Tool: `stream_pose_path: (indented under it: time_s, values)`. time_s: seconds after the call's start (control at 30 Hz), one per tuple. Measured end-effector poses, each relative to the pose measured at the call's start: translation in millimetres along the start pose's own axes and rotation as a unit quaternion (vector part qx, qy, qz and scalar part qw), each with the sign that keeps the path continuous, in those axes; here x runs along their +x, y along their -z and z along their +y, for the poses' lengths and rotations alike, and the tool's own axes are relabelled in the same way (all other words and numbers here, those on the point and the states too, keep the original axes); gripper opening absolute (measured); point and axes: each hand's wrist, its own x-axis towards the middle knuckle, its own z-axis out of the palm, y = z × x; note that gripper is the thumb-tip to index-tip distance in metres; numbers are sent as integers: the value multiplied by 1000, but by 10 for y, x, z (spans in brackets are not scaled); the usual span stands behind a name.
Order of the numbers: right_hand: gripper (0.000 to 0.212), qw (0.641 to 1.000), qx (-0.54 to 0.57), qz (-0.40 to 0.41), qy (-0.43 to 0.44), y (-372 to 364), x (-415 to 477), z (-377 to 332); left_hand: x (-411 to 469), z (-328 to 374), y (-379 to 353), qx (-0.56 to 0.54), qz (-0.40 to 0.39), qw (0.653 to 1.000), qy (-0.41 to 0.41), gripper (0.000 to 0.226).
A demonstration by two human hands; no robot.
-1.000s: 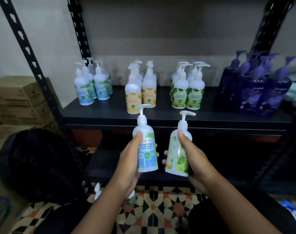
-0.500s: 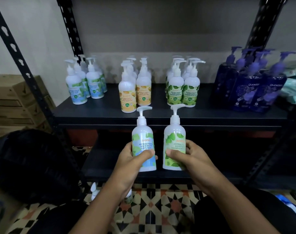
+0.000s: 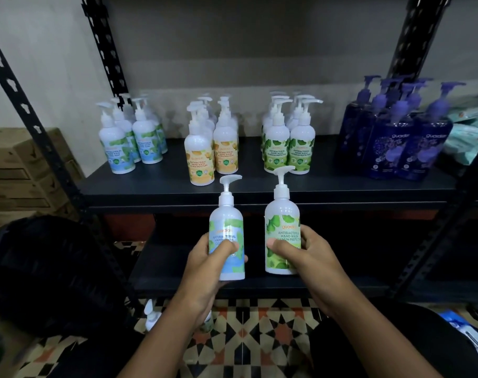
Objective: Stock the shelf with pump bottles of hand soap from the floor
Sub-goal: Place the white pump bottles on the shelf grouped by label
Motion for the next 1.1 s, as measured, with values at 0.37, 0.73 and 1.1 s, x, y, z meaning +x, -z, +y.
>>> stream_pose_path:
  time_s: [0.37,0.73,1.1]
  values:
    - [55,993,-58,77,71,-46,220,-190,194,228,-156,65,14,995,-79,24]
    - [48,968,-93,90,214,14,903,-582,573,331,-87,94,15,988,-125,24]
    - [49,926,-243,171,233,101,1457,-417,698,261,-164,74,42,989,-119,20]
